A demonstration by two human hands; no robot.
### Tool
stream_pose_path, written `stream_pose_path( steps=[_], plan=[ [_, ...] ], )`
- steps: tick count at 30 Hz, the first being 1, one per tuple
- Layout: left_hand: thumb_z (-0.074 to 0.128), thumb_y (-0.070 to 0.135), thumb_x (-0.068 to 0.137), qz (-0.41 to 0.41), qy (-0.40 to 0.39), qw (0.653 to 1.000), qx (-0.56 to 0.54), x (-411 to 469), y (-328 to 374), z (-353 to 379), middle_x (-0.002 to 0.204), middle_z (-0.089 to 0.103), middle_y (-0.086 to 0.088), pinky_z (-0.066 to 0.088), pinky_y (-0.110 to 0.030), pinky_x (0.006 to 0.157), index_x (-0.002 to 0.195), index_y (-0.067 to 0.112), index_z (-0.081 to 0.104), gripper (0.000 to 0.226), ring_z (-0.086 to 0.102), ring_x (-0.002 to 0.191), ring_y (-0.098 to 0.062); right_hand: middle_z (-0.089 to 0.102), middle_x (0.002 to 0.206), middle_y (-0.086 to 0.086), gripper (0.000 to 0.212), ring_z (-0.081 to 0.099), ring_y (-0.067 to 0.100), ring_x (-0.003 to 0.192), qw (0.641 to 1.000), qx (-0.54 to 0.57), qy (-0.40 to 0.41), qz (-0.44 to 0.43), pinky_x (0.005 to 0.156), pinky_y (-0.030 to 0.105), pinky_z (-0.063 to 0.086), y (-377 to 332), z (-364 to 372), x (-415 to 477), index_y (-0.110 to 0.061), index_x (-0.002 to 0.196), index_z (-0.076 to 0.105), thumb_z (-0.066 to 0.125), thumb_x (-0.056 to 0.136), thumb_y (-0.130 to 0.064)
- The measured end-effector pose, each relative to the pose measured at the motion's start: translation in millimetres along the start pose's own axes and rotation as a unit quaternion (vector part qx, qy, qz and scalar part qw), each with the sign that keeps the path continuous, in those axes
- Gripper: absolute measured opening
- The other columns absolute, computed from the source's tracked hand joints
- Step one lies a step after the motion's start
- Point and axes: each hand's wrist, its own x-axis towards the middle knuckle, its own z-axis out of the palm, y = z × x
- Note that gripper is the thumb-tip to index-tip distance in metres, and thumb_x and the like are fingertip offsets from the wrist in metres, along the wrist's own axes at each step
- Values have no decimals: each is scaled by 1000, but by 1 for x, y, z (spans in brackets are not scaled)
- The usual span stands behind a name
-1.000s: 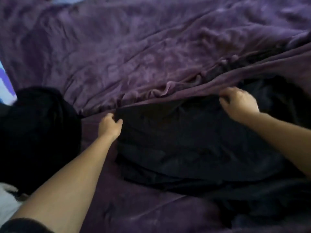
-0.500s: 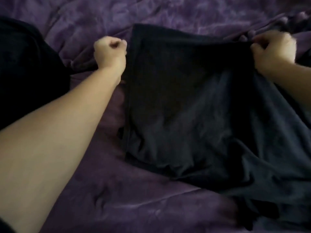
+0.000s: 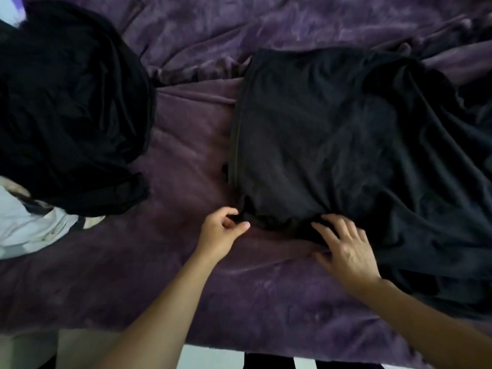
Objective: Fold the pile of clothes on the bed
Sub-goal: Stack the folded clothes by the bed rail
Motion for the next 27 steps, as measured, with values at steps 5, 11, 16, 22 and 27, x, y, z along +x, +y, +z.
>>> stream_pose_path(
  steps=[5,11,16,22,27],
  plan=[
    [82,27,72,15,25,999,-32,17,12,5,81,59,0,49,-31,71,113,19,62,46,55,70,-12,64,118,10,35,59,37,106,998,17,55,32,79,46,48,5,-4,10,-22,104,75,84,70,-27],
    [74,14,75,77,32,996,45,18,26,-4,56,57,6,42,-26,62,66,18,67,12,54,60,-13,69,106,3,10,62,31,97,984,86,135,77,77,42,49,-10,-23,-6,-15,92,78,73,84,-18],
    [66,15,78,33,21,998,-57,2,26,-10,81,65,8,49,-26,69,92,17,62,14,61,76,-17,70,94,3,8,64,29,87,961,131,220,103,74,45,50,-38,-39,-31,-9,94,72,66,89,-12],
    [78,20,75,-71,39,996,-49,14,36,22,89,54,2,44,-26,67,93,12,59,27,55,85,-21,69,88,3,12,64,25,79,950,154,237,133,71,37,51,-36,-39,-39,-10,95,70,61,93,-18],
    [68,19,84,55,130,989,31,-11,28,9,60,48,-10,41,-40,63,55,7,46,38,47,62,-29,69,91,4,16,64,26,83,952,144,221,158,72,35,49,-33,-27,-38,-9,98,70,59,95,-20]
  ],
)
